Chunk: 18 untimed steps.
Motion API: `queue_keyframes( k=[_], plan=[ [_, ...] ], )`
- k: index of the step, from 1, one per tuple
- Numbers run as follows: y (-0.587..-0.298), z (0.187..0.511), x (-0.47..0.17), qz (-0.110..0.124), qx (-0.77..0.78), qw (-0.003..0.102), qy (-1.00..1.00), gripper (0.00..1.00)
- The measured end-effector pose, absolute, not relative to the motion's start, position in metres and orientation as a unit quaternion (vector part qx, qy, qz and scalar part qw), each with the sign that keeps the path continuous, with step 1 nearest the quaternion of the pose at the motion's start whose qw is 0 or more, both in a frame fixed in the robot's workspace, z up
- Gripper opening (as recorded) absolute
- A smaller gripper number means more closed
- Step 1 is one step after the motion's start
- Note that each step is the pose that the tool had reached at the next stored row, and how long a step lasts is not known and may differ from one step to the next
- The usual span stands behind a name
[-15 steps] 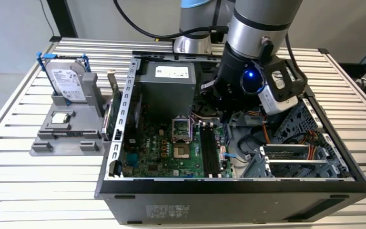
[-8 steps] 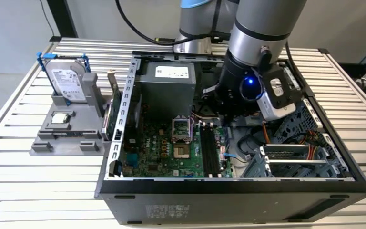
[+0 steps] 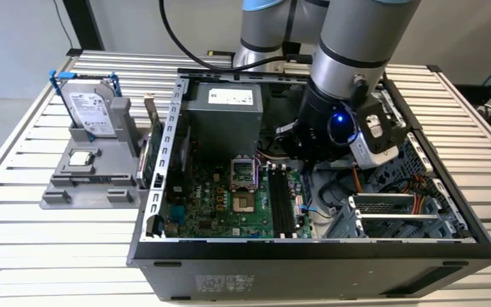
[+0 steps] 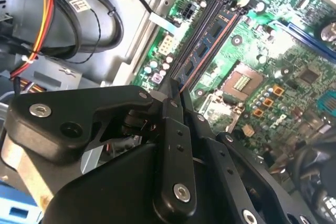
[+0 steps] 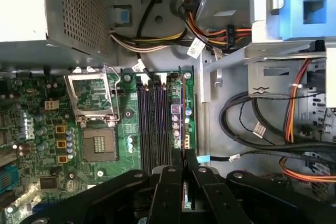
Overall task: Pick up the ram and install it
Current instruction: 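Insert the ram into the slot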
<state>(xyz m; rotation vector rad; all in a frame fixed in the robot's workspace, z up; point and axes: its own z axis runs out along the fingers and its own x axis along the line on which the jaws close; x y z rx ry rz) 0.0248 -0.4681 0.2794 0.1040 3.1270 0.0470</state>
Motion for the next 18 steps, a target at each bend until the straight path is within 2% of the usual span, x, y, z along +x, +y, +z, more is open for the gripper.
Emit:
queue_keyframes(
  k=[18],
  plan=[
    [-0.468,0.256,0.019,0.015,0.020,0.006,1.000,0.00]
  ],
)
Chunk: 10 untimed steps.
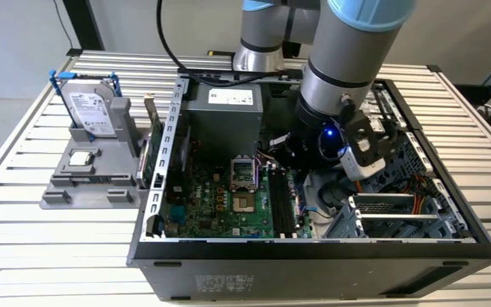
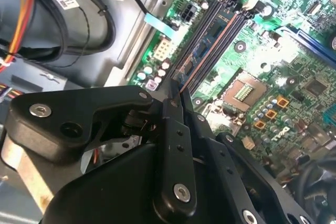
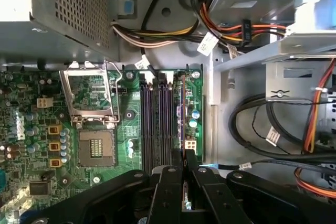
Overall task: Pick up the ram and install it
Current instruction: 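Insert the ram into the slot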
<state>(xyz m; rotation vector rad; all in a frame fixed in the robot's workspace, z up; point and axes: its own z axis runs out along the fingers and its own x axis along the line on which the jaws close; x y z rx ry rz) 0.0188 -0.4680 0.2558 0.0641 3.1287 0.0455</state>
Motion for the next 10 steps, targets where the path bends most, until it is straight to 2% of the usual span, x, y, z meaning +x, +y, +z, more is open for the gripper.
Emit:
queue_keyframes(
  k=[10],
  plan=[
    [-0.469,0.238,0.018,0.014,0.021,0.006,1.000,0.00]
  ],
)
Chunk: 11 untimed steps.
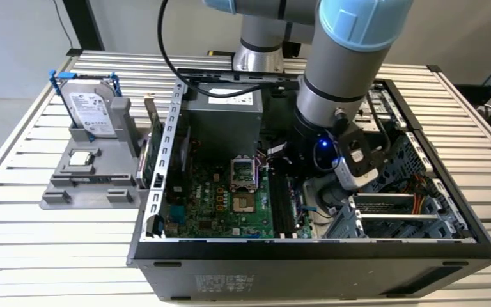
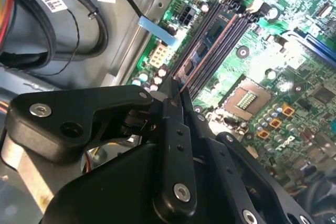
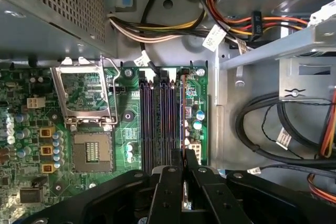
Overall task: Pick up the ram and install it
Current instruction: 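Insert the ram into the slot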
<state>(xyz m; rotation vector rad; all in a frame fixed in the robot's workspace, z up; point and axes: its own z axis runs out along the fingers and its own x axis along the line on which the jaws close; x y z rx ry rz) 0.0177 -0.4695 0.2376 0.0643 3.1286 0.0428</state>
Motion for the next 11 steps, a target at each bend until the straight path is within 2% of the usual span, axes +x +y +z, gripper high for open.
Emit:
queue_keyframes(
  k=[11],
  plan=[
    [-0.4740,0.2285,0.0154,0.013,0.020,0.006,1.000,0.00]
  ],
)
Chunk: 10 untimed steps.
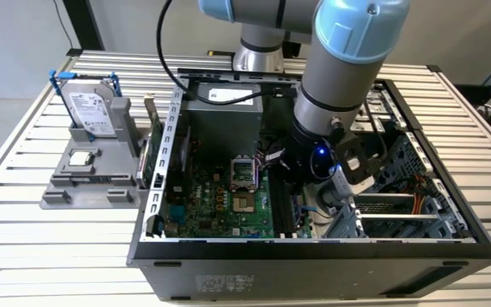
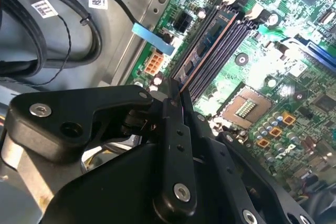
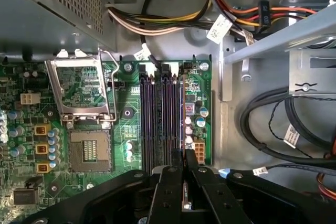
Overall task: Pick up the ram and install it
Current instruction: 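Insert the ram into the slot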
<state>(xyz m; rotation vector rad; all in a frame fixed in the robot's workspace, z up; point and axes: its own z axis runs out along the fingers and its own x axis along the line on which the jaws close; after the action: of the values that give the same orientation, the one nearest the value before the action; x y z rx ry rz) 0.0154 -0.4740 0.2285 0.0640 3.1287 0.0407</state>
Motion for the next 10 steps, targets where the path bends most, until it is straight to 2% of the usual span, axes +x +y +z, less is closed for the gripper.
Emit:
queue_keyframes(
  k=[10],
  plan=[
    [-0.4756,0.2247,0.0140,0.011,0.010,0.005,1.000,0.00]
  ],
)
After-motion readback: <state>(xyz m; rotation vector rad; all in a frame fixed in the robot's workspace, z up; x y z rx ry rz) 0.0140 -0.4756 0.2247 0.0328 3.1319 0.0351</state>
